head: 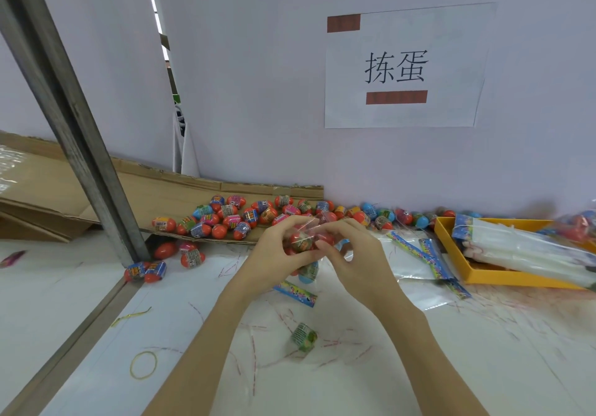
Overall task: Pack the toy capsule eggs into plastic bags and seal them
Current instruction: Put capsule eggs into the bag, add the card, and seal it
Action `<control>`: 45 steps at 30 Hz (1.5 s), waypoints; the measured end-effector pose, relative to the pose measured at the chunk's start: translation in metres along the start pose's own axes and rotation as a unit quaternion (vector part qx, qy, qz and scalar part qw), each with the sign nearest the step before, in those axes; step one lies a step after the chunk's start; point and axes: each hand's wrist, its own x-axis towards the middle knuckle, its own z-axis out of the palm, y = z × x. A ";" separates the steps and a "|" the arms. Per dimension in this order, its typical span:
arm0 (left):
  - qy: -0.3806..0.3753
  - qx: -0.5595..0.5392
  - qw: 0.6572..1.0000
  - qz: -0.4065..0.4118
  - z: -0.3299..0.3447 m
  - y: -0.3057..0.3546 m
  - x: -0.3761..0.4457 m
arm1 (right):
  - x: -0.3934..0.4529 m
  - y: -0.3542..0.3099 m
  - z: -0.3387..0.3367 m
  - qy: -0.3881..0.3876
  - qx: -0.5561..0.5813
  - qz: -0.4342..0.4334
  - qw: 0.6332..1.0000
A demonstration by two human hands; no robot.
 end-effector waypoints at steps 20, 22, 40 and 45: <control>-0.014 -0.391 0.899 -0.198 -0.013 0.009 0.001 | -0.003 -0.005 0.008 0.128 0.124 0.104 0.979; 0.012 -0.419 0.881 -0.218 -0.012 0.009 0.002 | -0.001 -0.005 0.006 0.125 0.159 0.114 0.973; 0.076 -0.535 0.802 -0.256 0.005 0.008 0.005 | -0.002 -0.007 0.006 0.122 0.247 0.150 0.949; 0.051 -0.603 0.764 -0.224 0.012 0.005 0.006 | -0.002 -0.007 0.007 0.168 0.261 0.173 0.935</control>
